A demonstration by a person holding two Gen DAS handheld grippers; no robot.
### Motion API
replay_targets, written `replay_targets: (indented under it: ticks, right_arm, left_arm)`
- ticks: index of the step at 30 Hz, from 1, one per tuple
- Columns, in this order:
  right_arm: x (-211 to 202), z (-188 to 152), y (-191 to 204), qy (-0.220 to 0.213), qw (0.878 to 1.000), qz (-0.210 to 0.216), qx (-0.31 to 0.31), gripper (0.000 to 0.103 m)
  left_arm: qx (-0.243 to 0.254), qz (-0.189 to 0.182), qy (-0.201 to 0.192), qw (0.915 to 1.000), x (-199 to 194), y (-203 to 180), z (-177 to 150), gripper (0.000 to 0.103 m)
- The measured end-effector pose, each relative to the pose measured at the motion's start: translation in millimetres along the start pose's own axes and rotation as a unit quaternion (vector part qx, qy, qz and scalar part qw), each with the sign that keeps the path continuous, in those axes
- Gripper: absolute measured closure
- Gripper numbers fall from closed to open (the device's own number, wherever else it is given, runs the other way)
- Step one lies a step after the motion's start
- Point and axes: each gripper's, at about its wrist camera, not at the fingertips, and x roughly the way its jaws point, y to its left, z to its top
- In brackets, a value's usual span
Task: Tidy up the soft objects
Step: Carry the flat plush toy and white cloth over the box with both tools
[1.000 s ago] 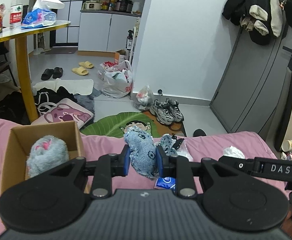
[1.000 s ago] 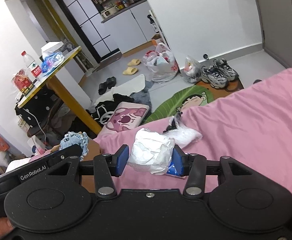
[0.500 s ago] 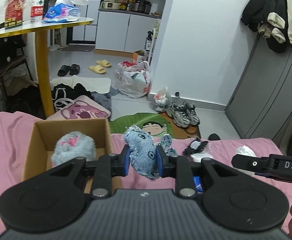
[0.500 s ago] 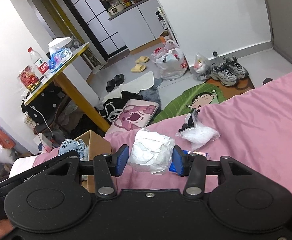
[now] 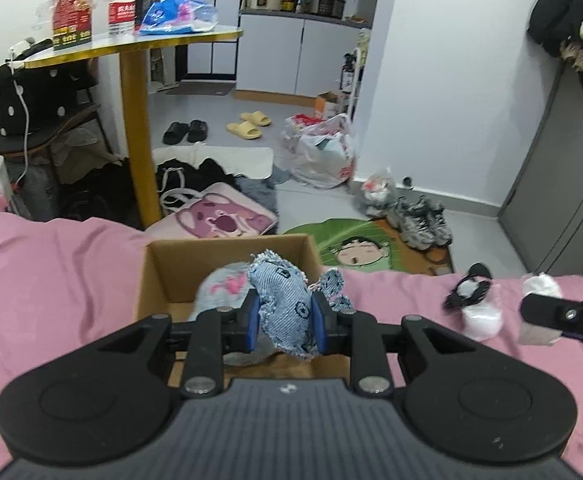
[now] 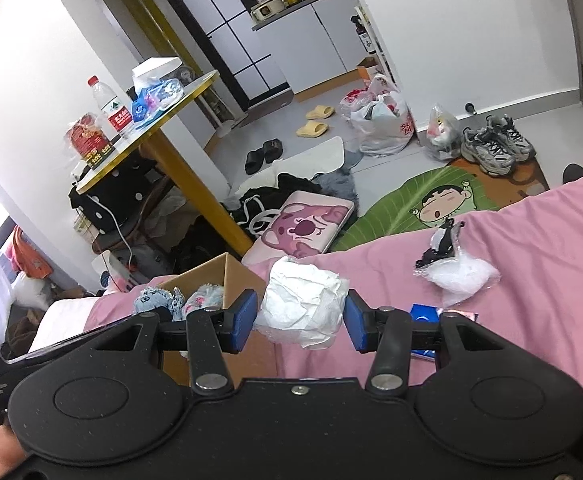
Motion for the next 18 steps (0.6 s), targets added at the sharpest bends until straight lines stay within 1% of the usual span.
replay_targets:
  ticks: [9, 13, 18]
  right_arm:
    - [4.3, -4.5, -1.0, 0.003, 1.000, -0.007, 0.001, 0.053]
    - [6.2, -4.8, 0.0, 0.006, 1.000, -0.009, 0.001, 0.053]
    - [6.5, -6.8, -0.5, 0.008, 1.000, -0.010, 0.005, 0.053]
  left_arm:
    - [0.015, 0.041, 0.040, 0.9982, 26.5, 20.5, -12.4, 0.078]
    - [0.019, 0.062, 0.053, 0.9965, 35.8, 24.3, -17.1, 0.078]
    - [0.027, 0.078, 0.068, 0.9943, 44.4, 24.3, -21.2, 0.077]
